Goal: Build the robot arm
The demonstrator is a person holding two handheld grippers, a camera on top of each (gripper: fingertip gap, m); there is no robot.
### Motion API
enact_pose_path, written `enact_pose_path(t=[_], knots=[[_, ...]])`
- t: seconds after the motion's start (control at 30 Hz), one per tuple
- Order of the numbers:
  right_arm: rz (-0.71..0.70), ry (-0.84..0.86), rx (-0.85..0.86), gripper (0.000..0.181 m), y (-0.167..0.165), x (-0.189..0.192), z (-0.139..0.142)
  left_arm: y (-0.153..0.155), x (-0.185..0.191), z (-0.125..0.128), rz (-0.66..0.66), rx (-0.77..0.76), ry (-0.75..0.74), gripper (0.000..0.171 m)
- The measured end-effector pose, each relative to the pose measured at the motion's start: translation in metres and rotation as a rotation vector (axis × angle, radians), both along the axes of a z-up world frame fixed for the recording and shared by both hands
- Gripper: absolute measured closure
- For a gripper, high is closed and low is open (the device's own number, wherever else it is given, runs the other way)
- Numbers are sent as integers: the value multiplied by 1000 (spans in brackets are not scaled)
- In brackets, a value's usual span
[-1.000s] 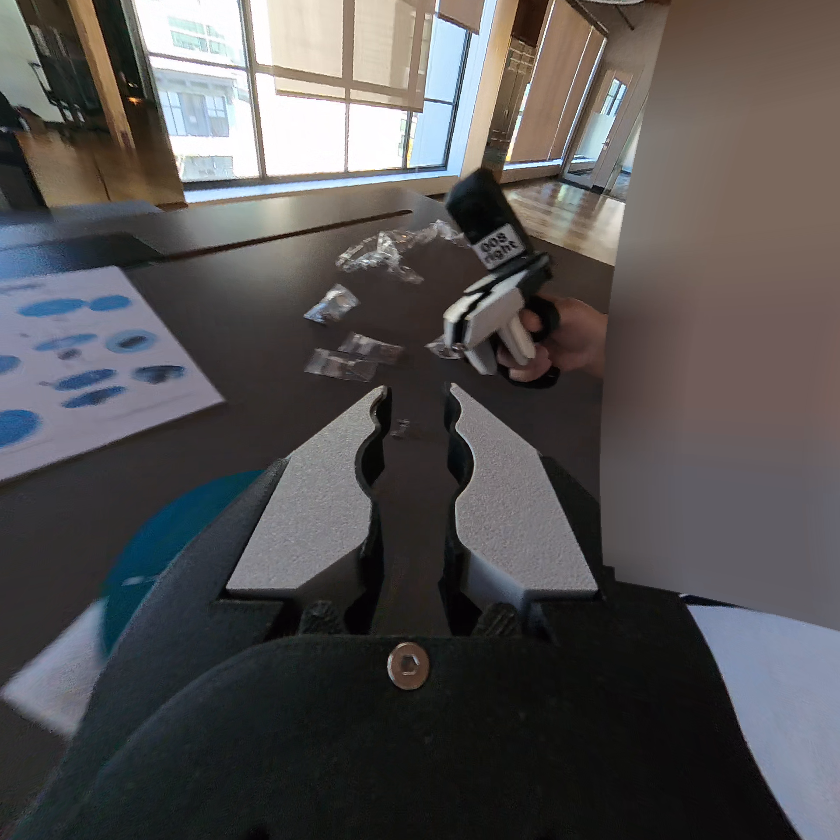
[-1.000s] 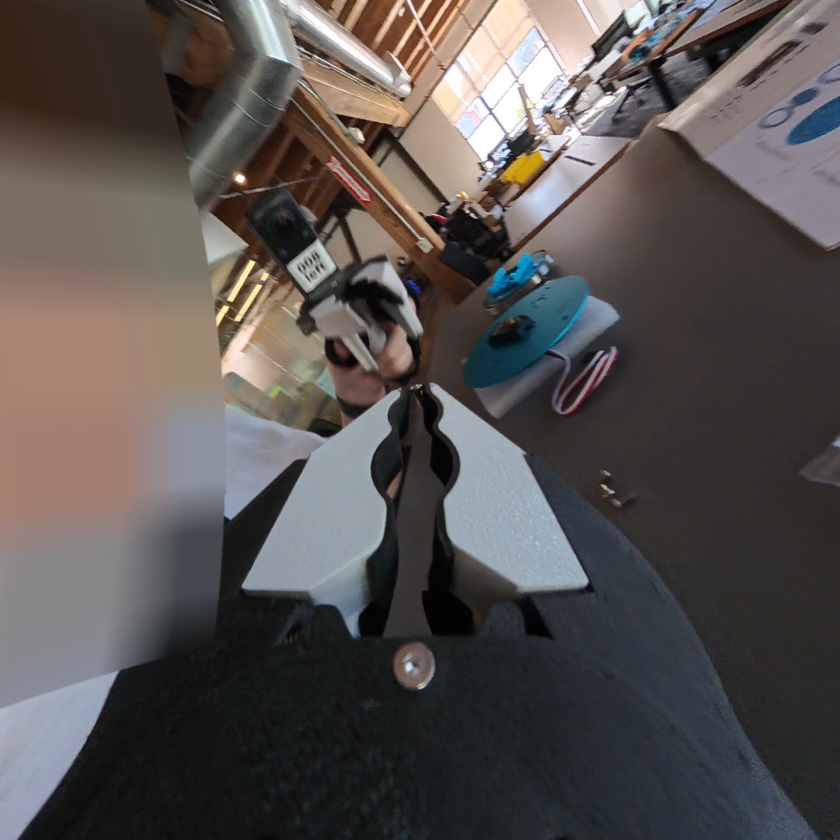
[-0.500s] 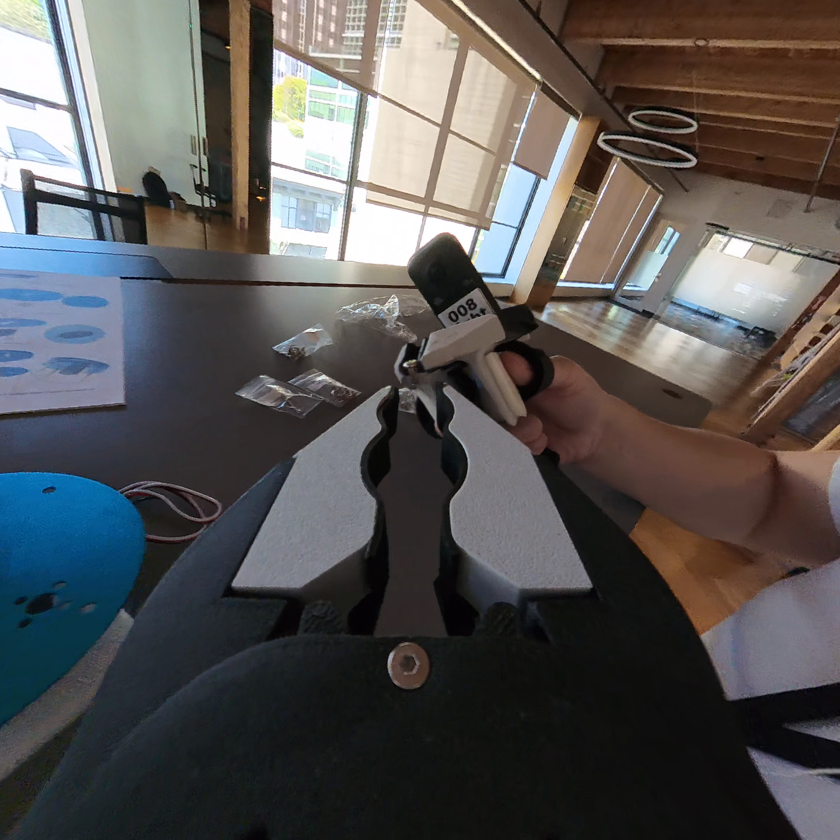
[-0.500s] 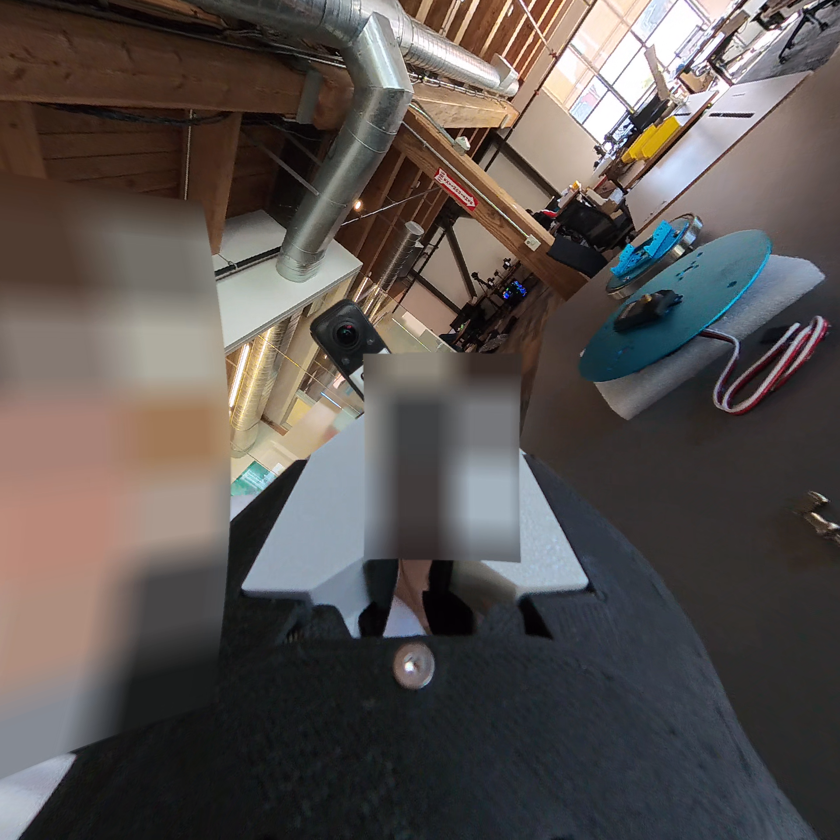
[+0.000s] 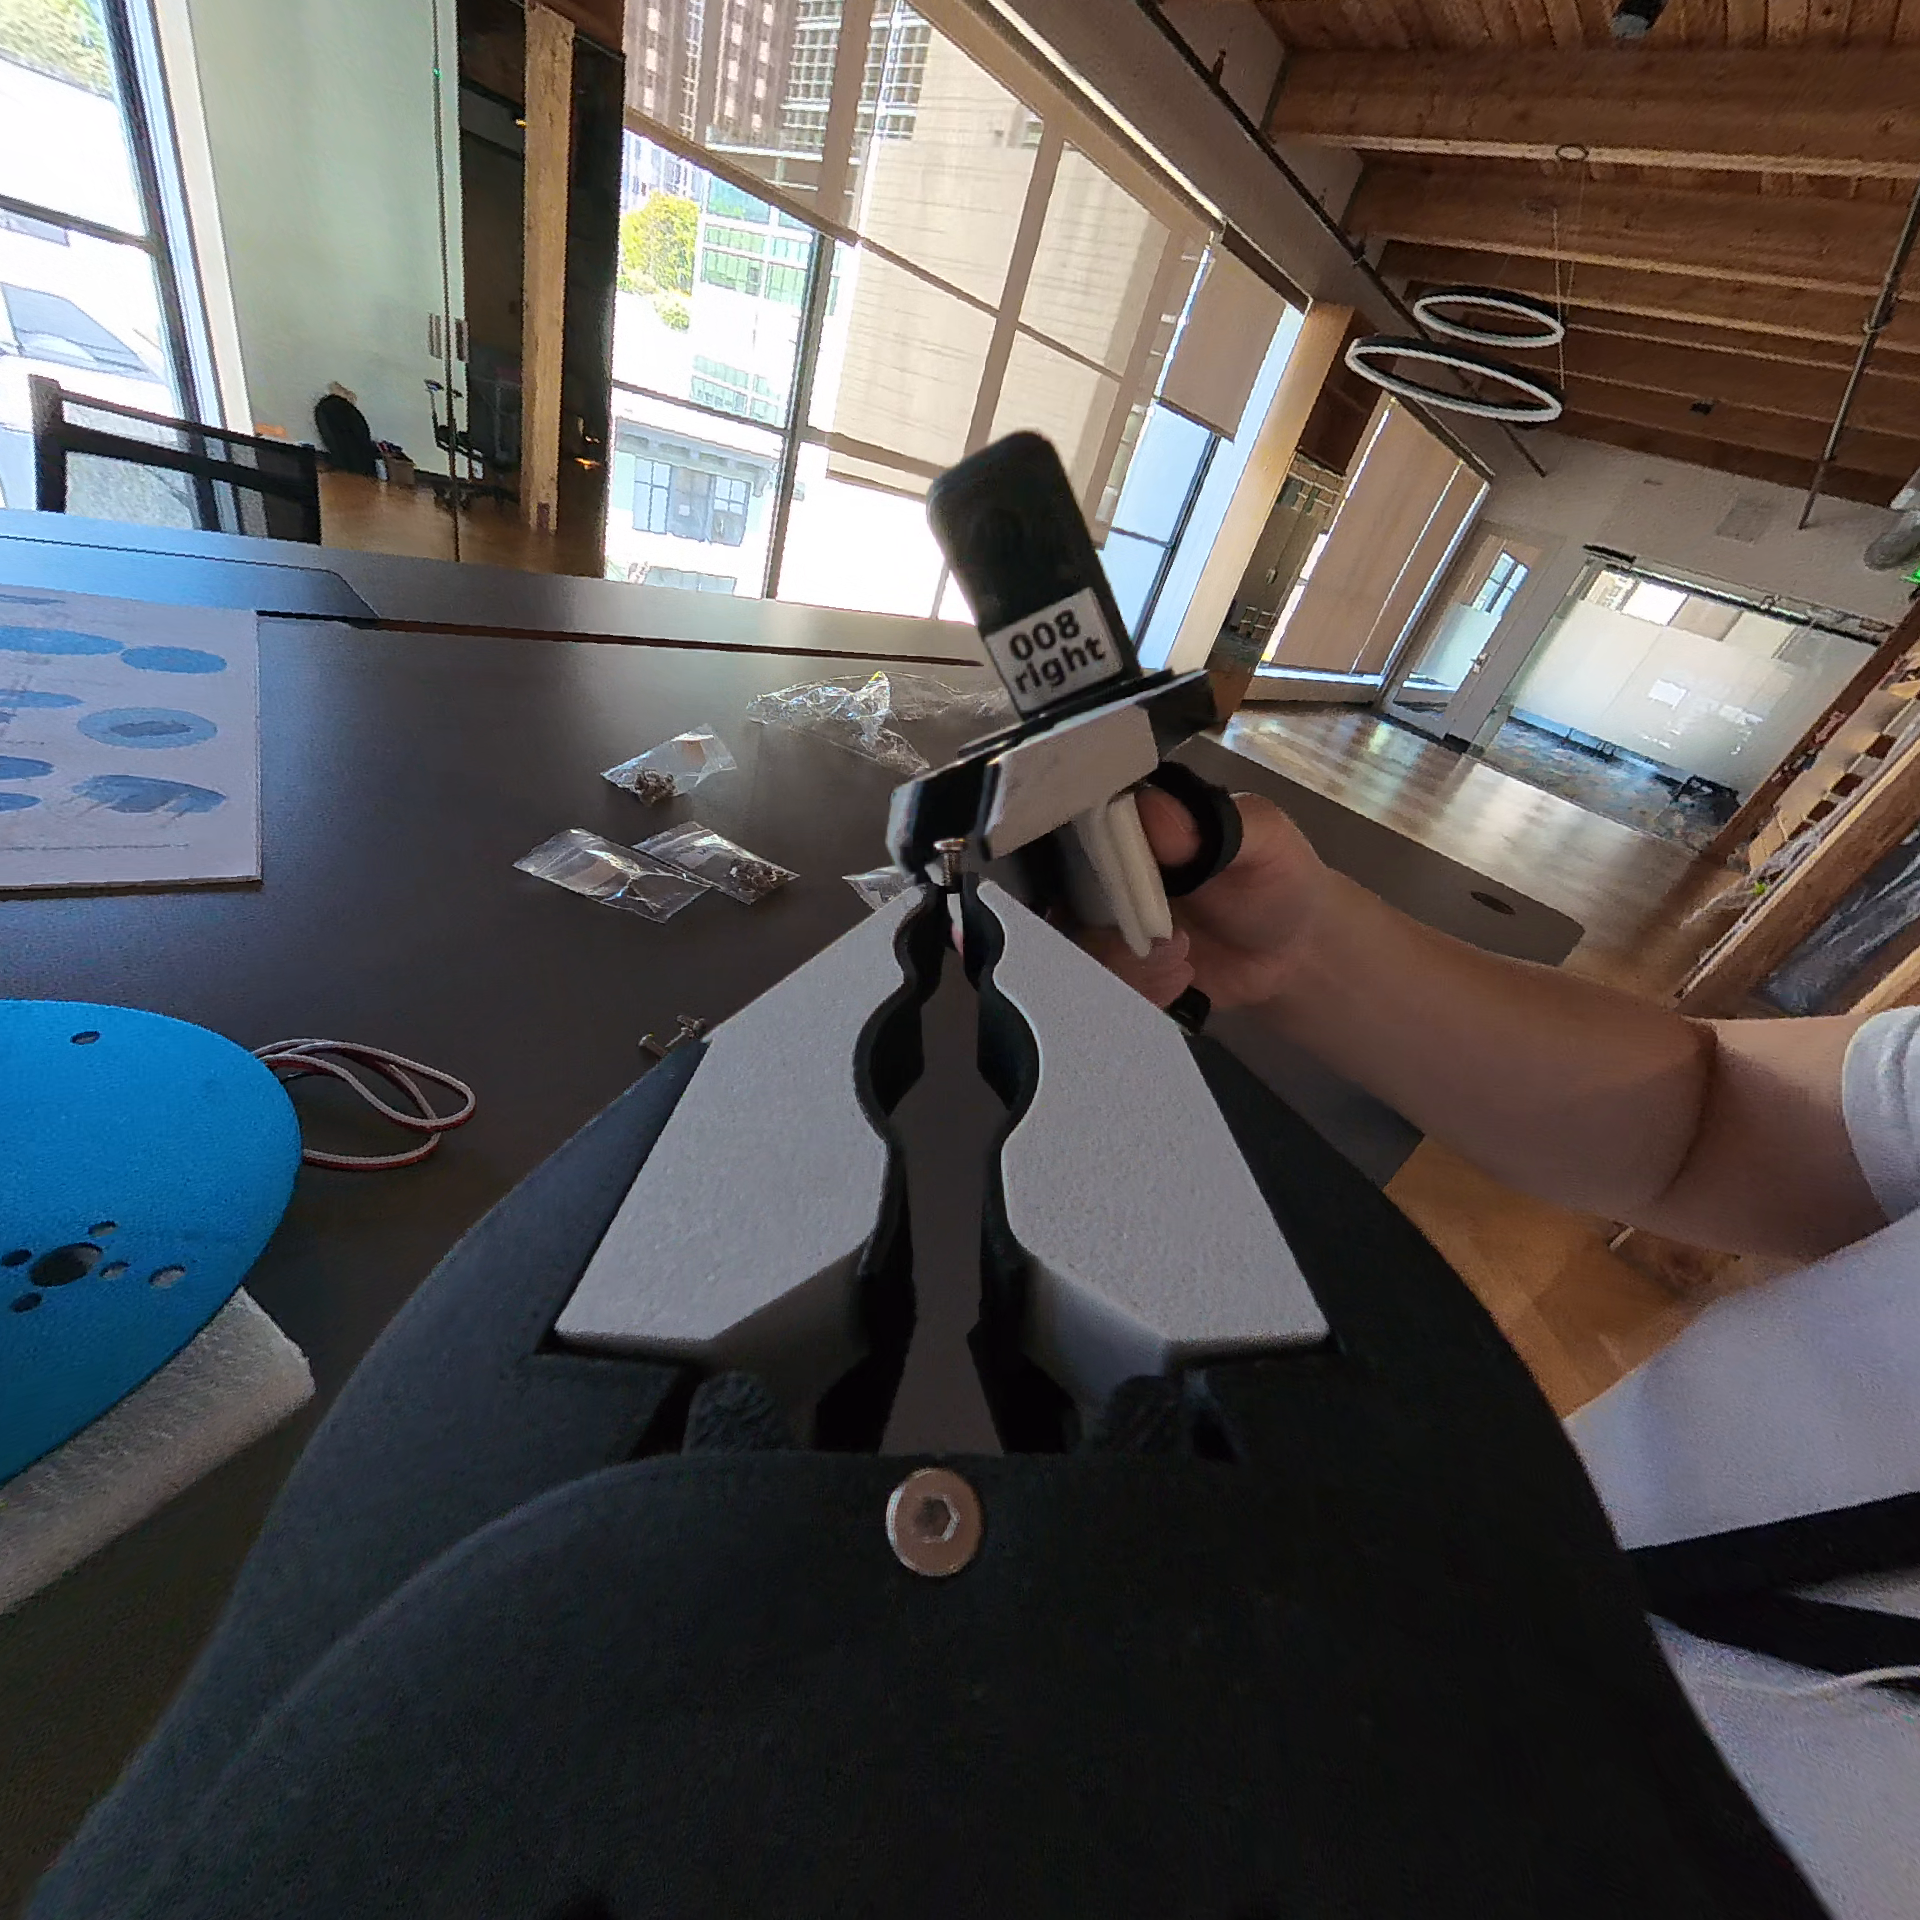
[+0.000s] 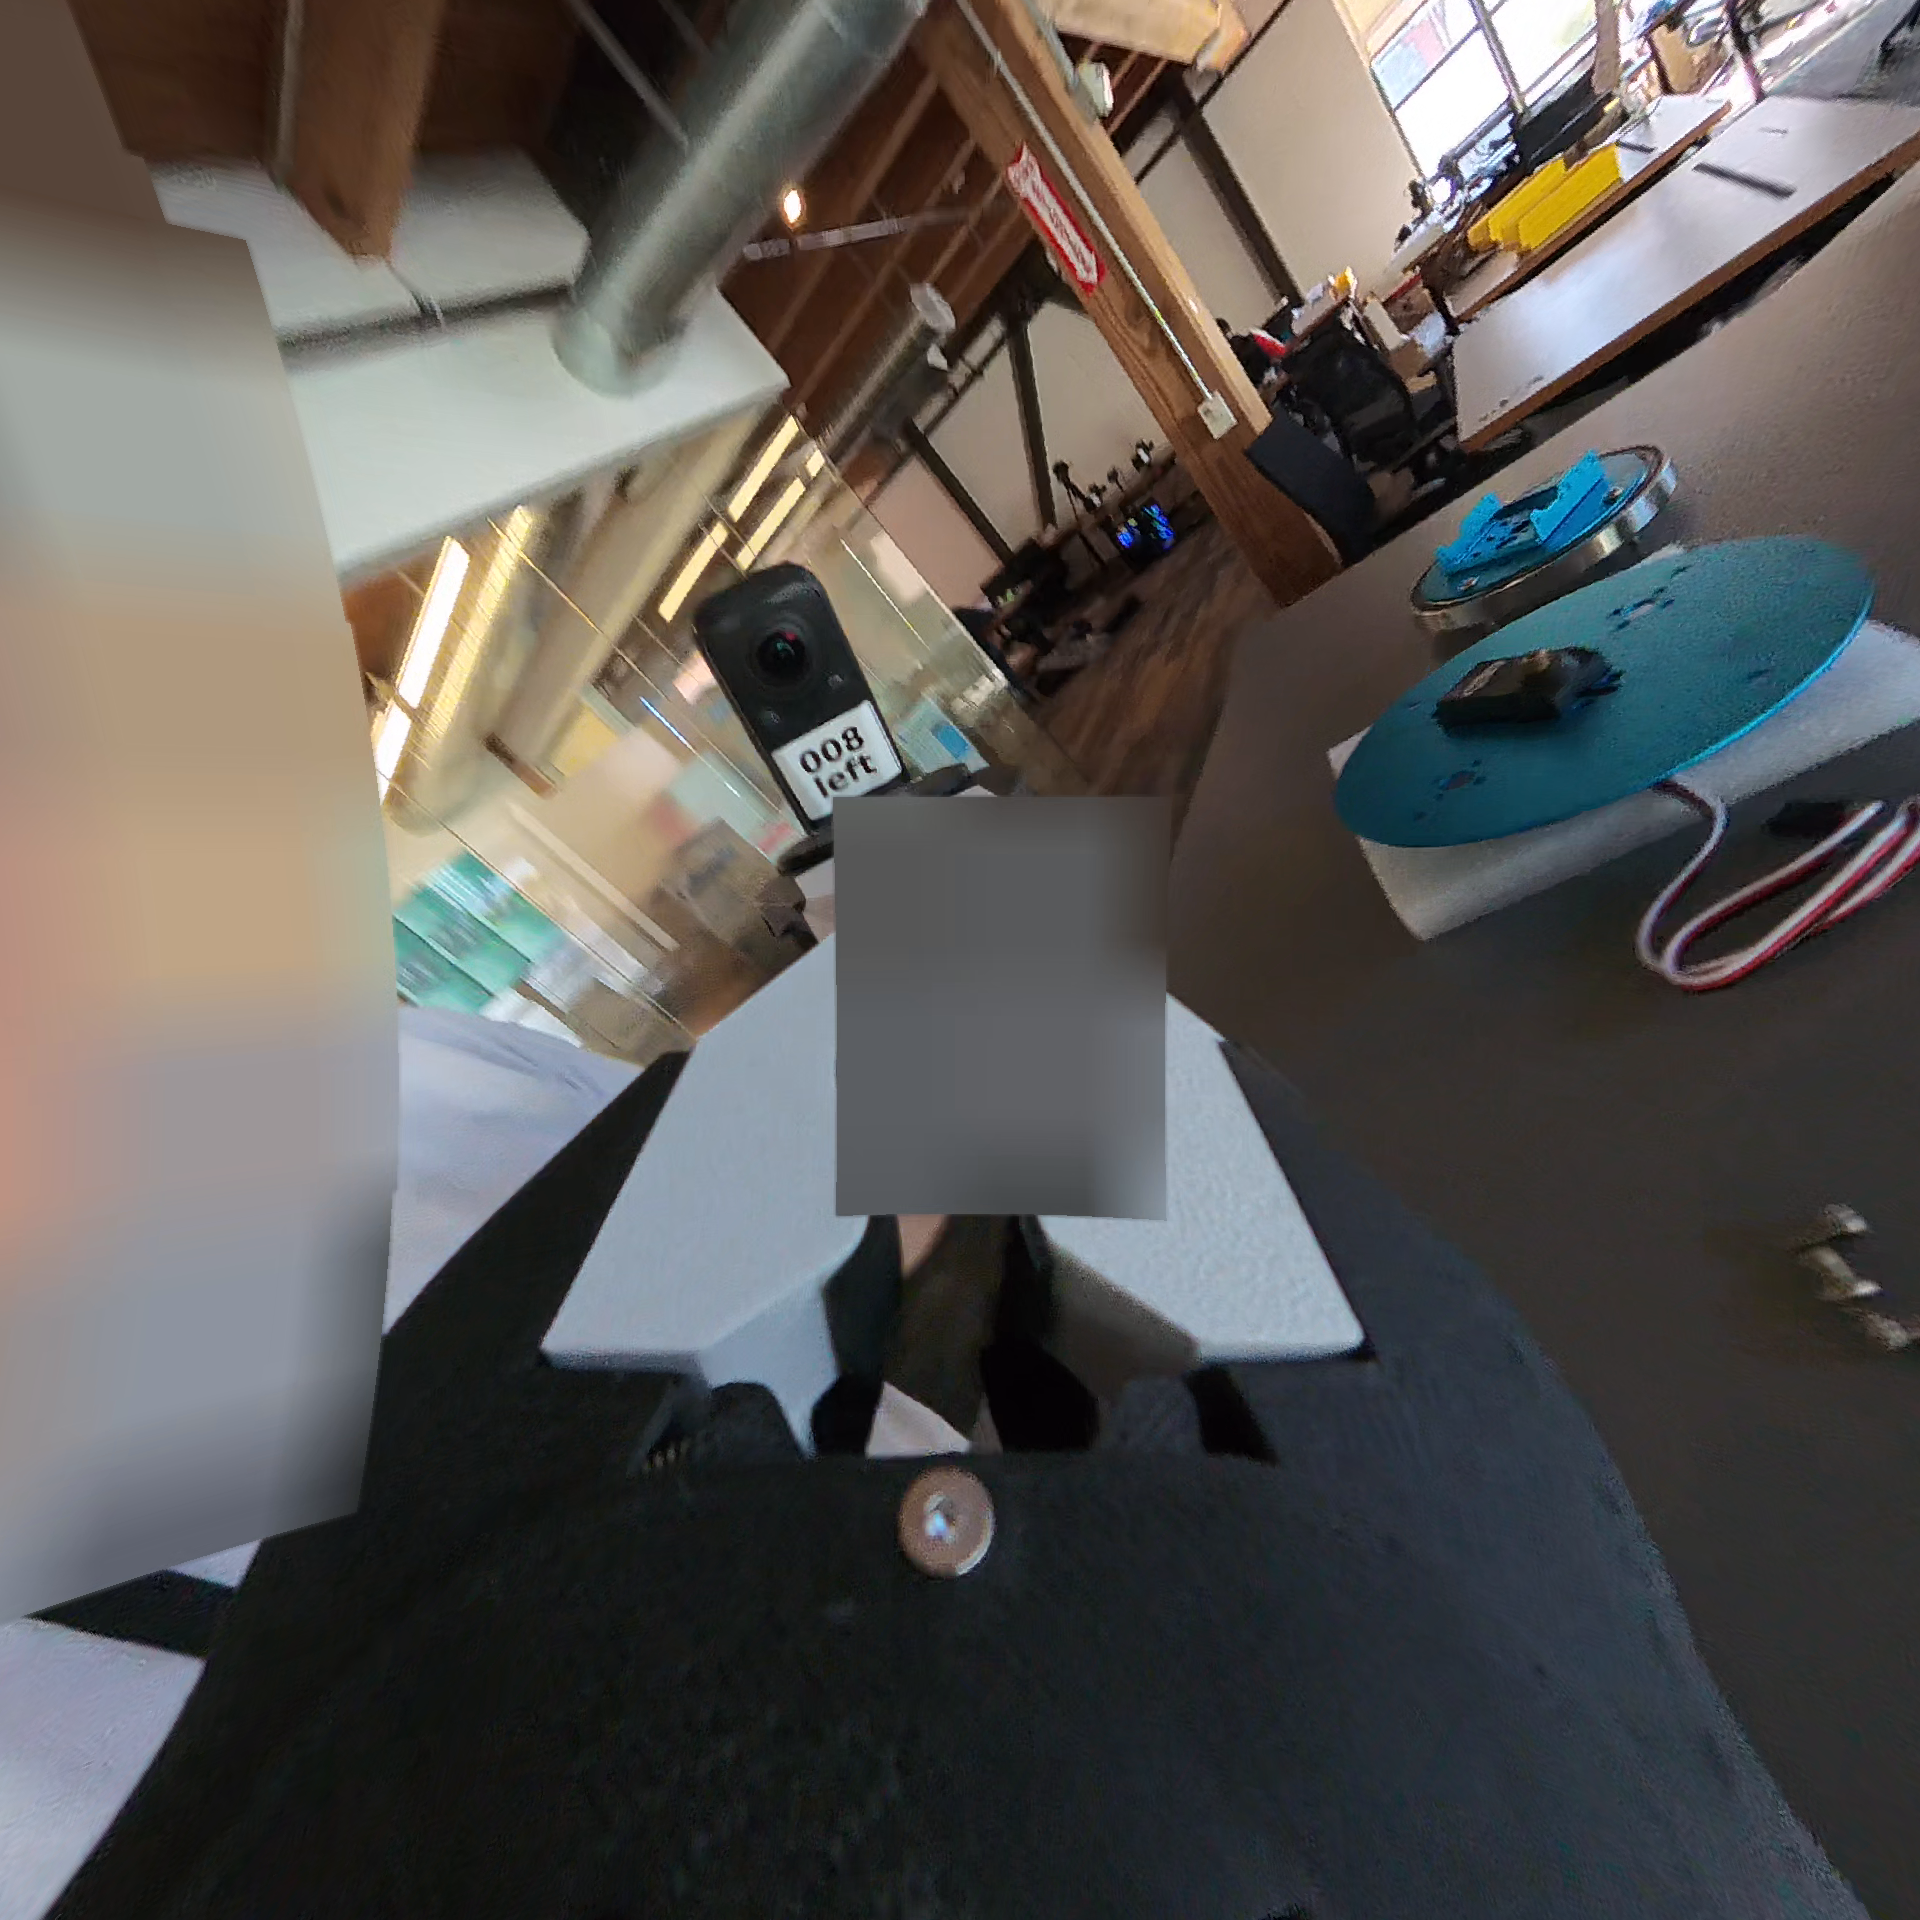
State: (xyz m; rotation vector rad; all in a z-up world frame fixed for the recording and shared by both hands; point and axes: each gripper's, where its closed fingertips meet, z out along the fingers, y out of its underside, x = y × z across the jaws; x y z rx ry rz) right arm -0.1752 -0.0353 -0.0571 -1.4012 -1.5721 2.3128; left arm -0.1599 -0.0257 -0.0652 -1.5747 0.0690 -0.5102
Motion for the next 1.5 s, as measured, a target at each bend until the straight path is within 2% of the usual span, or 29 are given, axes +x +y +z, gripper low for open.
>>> enact_pose_path(t=[0.03, 0.17, 0.27, 0.37, 0.53, 0.7, 0.77, 0.97, 1.03, 1.1, 1.27, 1.4, 1.5], knots=[[-5, 28, 63, 162, -1, 1, 1, -2, 1, -1, -3, 7, 4, 169], [-30, 202, 337, 162, -6, 12, 12, -12, 8, -2, -35, 46, 19, 169], [-28, 236, 442, 162, -13, 16, 8, -20, 14, 0, -33, 76, 51, 170], [51, 250, 447, 162, -27, 23, 6, -28, 19, 2, -32, 79, 76, 170], [100, 241, 417, 170, -36, 25, 6, -39, 22, 3, -17, 72, 110, 170], [112, 238, 458, 171, -43, 24, 0, -42, 25, 1, -21, 58, 122, 170], [126, 242, 460, 176, -45, 26, -1, -42, 25, 0, -19, 50, 131, 170], [93, 255, 472, 177, -42, 24, 0, -42, 21, 3, 3, 68, 122, 170], [65, 252, 475, 177, -39, 21, 0, -42, 18, 1, 6, 57, 109, 159], [9, 240, 481, 177, -31, 15, -2, -46, 8, -5, 34, 28, 102, 149], [-123, 115, 454, 177, -4, -26, -17, -73, -43, -23, 117, -23, 97, 150], [-135, 35, 504, 177, 9, -82, -29, -85, -100, -31, 166, -47, 97, 152], [-112, 2, 591, 176, 16, -122, -44, -86, -138, -25, 155, -19, 100, 153]])
